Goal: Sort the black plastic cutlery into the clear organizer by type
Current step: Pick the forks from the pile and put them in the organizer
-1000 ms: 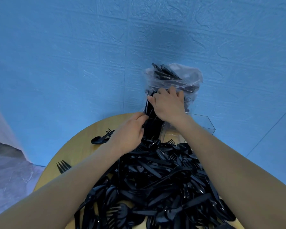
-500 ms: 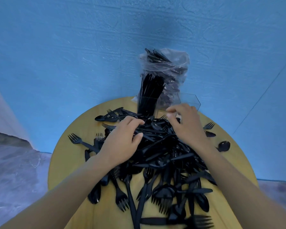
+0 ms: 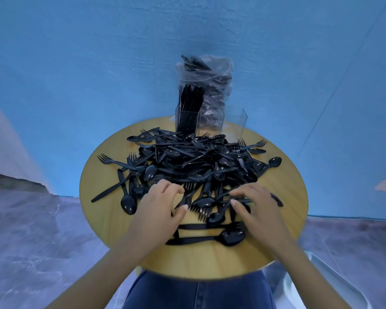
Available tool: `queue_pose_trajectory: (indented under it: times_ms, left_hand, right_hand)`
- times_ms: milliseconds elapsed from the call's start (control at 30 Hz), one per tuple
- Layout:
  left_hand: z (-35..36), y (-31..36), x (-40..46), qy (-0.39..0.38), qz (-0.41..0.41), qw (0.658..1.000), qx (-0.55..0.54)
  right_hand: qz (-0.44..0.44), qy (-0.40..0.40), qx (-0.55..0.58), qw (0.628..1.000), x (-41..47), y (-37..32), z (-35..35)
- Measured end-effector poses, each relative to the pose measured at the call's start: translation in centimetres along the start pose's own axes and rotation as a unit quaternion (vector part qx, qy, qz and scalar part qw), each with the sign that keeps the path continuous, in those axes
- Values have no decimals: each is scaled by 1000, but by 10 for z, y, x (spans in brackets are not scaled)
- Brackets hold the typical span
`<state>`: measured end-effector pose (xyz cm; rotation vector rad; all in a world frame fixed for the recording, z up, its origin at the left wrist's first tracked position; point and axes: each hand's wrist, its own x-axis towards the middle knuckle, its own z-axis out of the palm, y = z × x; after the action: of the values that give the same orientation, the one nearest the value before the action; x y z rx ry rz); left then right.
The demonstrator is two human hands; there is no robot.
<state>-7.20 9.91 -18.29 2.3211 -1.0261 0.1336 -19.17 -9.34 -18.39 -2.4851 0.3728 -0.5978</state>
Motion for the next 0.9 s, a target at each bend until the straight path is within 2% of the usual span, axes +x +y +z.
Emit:
queue_pose_trajectory:
  times_ms: [167,267,433,633,900]
  left_hand:
    - [7,-3,-25,-18,-57,996,59]
    - [12,-2,-29,-31,-63,996,56]
    - [12,0,-30,-16,-55,998,20]
    - [14,-3,-30,19,-56,998,-16]
    - [10,-6,-28,34,-58,997,-28]
  right_hand:
    - [-13,-2,52,999,-41,4,-2]
    - [-15,-21,32,999,-50,3,1]
    - [66,71,15,995,-52,7,5]
    - [104,56,7,993,-43,-1,5]
    - [108,24,-5,994,-28,-11,4]
